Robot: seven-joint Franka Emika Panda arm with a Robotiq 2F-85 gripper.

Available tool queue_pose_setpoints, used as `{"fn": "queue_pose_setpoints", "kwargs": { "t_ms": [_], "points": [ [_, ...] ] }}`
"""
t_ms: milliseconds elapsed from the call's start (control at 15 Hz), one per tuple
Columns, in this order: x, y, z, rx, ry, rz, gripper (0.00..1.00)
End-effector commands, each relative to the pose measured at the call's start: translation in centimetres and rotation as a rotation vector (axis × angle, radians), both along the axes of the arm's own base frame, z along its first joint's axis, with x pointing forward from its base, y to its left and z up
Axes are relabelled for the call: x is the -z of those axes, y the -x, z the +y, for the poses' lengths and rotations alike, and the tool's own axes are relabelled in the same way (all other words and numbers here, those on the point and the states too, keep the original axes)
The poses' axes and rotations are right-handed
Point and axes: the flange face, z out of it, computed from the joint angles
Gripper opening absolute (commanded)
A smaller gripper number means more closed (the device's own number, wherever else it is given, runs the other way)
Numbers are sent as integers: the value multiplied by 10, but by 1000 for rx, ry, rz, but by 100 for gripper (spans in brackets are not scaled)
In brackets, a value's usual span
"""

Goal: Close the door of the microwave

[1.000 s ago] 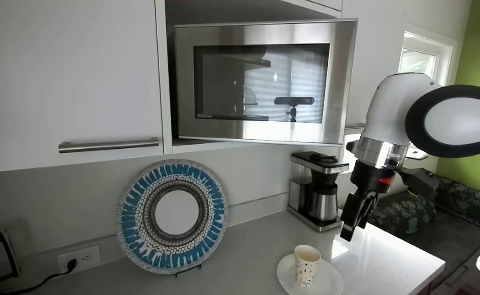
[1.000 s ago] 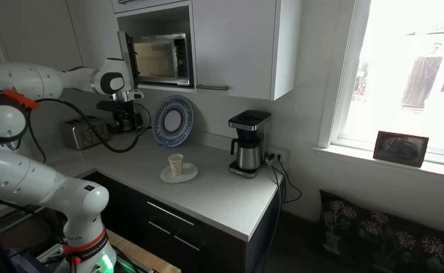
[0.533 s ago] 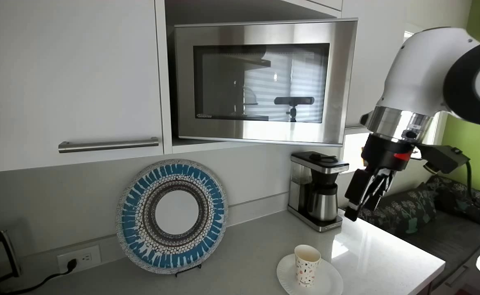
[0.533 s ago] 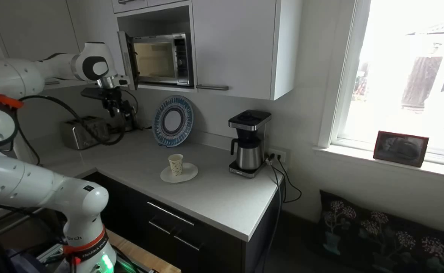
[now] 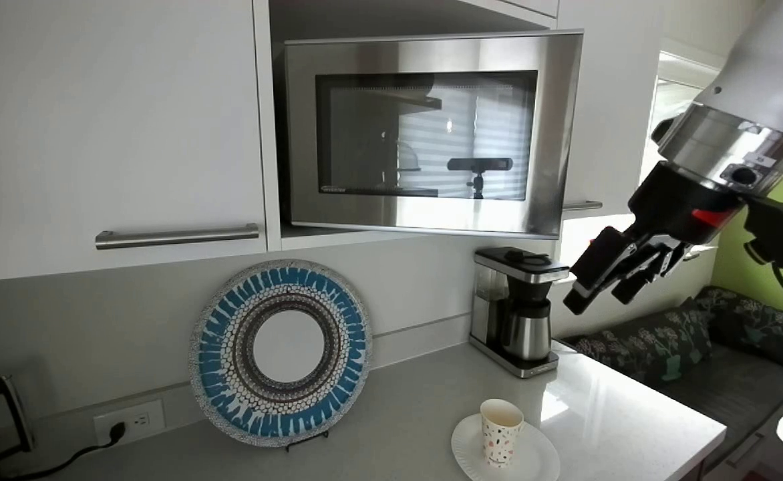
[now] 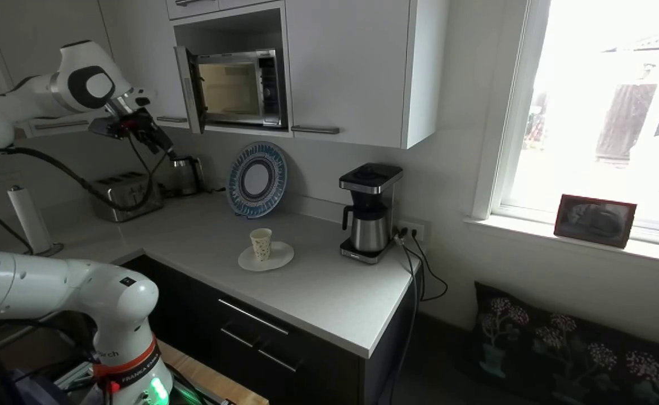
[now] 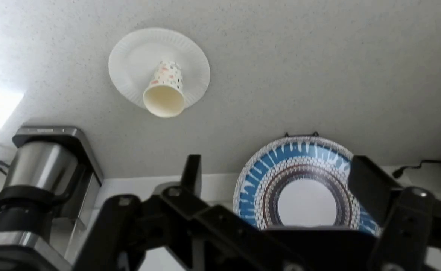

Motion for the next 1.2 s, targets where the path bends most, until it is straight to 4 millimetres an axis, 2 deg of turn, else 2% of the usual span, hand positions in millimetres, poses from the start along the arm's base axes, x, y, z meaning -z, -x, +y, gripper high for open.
{"fn": "queue_pose_setpoints", "kwargs": {
  "t_ms": [0,133,200,267,333,467,867,933,1133],
  "points": [
    [-13,2,7,5,50,-189,100],
    [-17,-2,15,-31,82,-286,99],
    [-19,-4,19,-49,94,-328,75],
    [-20,-7,21,-70,110,-356,74],
    [-20,-9,24,-87,131,-379,69],
    [-21,-13,26,-102,174,-439,52],
    [-30,-31,24,-136,265,-639,7],
    [-31,-36,21,-126,278,-663,1],
    [-34,-56,10,-87,306,-715,0]
  ]
}}
